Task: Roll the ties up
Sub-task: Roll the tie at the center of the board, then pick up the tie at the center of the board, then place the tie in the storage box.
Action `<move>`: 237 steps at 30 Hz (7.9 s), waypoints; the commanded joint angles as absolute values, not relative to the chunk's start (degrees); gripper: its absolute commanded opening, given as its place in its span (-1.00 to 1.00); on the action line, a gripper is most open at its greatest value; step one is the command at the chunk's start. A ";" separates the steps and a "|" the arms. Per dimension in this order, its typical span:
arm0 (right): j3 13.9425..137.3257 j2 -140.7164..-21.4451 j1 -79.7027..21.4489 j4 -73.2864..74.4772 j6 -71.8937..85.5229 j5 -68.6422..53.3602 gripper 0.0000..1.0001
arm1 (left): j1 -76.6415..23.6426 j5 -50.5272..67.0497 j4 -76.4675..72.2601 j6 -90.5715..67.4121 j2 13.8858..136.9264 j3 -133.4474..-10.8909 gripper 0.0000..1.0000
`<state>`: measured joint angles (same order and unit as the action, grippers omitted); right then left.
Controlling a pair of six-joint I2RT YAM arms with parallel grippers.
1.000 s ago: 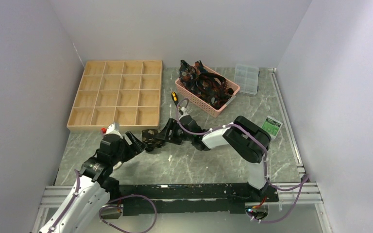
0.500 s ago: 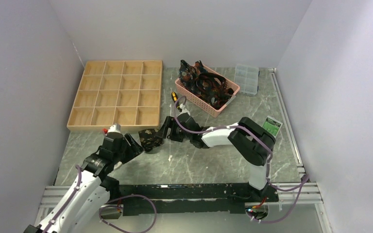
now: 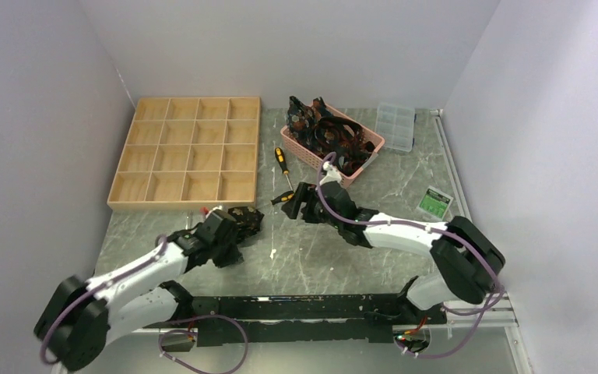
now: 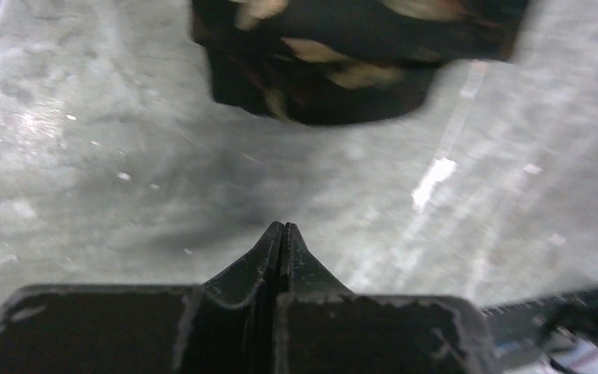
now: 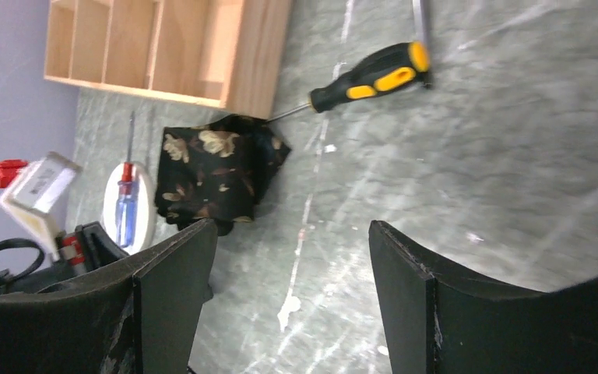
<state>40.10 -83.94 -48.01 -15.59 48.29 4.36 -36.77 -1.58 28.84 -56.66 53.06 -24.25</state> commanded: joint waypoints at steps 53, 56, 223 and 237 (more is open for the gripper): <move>29.29 -73.85 -43.25 -15.21 44.14 5.81 0.49 | -37.07 -23.58 17.01 -71.09 72.05 -28.04 -0.94; 29.18 -73.78 -43.24 -15.38 44.17 5.49 0.49 | -36.69 -24.70 14.23 -71.75 74.98 -27.97 -0.94; 34.20 -68.80 -44.39 -8.03 40.17 -3.88 0.47 | -1.67 37.94 32.03 -17.94 99.59 -71.44 -0.94; 33.70 -68.12 -44.14 -7.69 40.30 -3.54 0.47 | -3.75 17.45 44.37 -12.14 105.81 -77.16 -0.94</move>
<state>33.78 -68.75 -44.42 -6.52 41.08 -4.45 -1.87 25.04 40.07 -14.35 106.06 -74.48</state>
